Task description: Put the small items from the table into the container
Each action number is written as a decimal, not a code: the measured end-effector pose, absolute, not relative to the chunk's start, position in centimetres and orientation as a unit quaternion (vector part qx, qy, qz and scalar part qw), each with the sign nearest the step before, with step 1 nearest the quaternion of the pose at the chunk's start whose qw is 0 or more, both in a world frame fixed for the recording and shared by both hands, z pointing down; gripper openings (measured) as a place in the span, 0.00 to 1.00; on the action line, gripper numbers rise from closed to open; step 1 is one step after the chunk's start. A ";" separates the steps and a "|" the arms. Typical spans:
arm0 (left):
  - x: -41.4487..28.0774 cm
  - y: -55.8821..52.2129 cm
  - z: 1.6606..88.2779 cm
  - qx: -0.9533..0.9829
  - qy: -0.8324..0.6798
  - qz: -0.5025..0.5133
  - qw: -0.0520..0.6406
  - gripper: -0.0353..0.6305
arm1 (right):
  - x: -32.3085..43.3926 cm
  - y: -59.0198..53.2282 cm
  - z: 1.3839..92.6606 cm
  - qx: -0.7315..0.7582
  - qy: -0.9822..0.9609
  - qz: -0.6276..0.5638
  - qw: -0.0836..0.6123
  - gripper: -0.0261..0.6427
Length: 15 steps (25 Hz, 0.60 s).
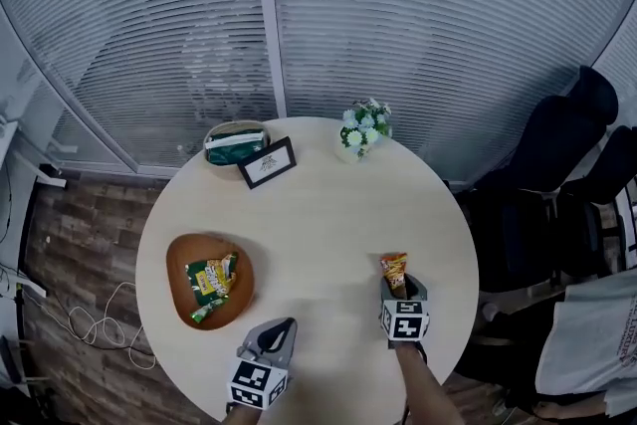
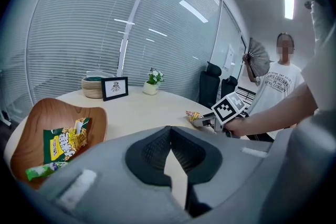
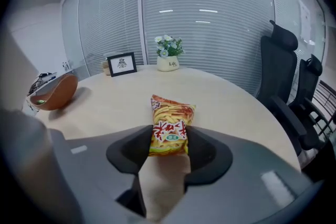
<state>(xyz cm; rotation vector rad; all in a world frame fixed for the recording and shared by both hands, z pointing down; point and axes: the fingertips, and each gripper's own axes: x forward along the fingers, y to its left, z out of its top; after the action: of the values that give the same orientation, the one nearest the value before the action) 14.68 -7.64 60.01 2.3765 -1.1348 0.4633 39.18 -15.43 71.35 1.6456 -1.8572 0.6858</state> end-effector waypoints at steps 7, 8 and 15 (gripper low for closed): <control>11.7 -7.3 57.9 0.874 -0.408 0.144 0.221 0.05 | 31.5 -13.8 66.8 0.576 -0.739 0.222 0.268 0.32; 10.9 -7.3 57.6 0.874 -0.410 0.141 0.219 0.05 | 29.5 -13.7 66.2 0.566 -0.750 0.218 0.264 0.32; 2.9 -7.2 57.0 0.864 -0.434 0.135 0.216 0.05 | 14.6 -12.8 63.4 0.502 -0.805 0.204 0.242 0.31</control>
<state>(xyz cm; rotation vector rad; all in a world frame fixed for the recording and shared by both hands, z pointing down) 2.94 -7.23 56.98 2.3949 -1.2033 0.3732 14.61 -12.84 63.38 1.3722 -2.1994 0.5589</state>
